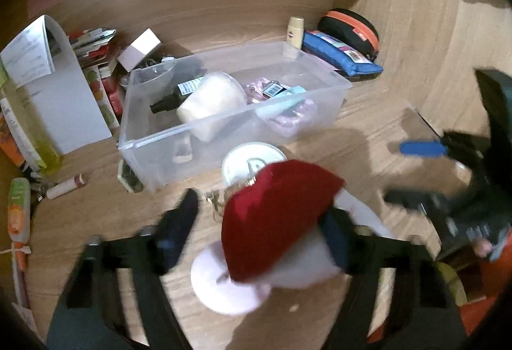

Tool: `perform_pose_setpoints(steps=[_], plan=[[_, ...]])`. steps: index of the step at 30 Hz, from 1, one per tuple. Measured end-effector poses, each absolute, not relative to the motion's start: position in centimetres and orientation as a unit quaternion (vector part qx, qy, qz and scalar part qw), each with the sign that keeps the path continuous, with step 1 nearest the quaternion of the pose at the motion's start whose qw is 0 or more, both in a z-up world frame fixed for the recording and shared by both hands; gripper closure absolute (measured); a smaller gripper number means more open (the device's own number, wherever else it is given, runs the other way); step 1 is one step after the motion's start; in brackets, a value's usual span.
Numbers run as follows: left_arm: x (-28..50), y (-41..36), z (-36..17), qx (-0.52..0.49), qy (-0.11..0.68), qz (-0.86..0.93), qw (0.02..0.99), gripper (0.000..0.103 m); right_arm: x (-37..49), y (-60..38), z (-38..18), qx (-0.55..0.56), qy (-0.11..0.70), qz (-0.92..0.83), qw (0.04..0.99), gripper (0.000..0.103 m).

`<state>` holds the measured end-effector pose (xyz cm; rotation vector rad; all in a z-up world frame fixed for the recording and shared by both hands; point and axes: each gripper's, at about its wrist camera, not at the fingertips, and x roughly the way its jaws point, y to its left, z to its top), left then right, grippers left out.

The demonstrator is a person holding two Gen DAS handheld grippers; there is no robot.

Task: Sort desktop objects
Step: 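Grasp the red flap of the white pouch with the left tool, then hold the red flap with the left tool while the right tool grasps the white cloth pouch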

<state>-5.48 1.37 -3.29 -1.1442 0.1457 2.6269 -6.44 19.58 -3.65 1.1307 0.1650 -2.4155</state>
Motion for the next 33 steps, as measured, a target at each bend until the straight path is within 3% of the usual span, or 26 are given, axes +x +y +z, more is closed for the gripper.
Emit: perform_pose_setpoints(steps=[1, 3, 5, 9, 26, 30, 33], plan=[[-5.9, 1.4, -3.4, -0.4, 0.047, 0.905, 0.136, 0.054, -6.1, 19.5, -3.9, 0.413, 0.06, -0.877, 0.239, 0.025], [-6.5, 1.1, -3.6, -0.406, 0.031, 0.903, 0.138, 0.075, -5.2, 19.2, -4.3, 0.416, 0.063, -0.871, 0.252, 0.024], [-6.7, 0.8, -3.6, -0.406, 0.023, 0.905, 0.129, 0.087, -4.7, 18.7, -4.4, 0.416, 0.063, -0.868, 0.262, 0.024], [-6.7, -0.6, -2.9, -0.396, 0.0, 0.911, 0.116, 0.096, -4.2, 17.4, -4.5, 0.416, 0.064, -0.861, 0.286, 0.019], [-3.0, -8.4, 1.1, -0.327, -0.059, 0.942, 0.056, 0.097, -2.5, 12.9, -2.8, 0.406, 0.086, -0.827, 0.38, 0.018], [-2.8, -8.7, 0.1, -0.341, -0.056, 0.937, 0.06, 0.097, -2.3, 12.2, -2.5, 0.394, 0.095, -0.835, 0.373, 0.006], [-2.8, -9.2, -1.1, -0.36, -0.07, 0.927, 0.075, 0.097, -2.3, 10.8, -3.2, 0.396, 0.118, -0.835, 0.365, 0.005]])
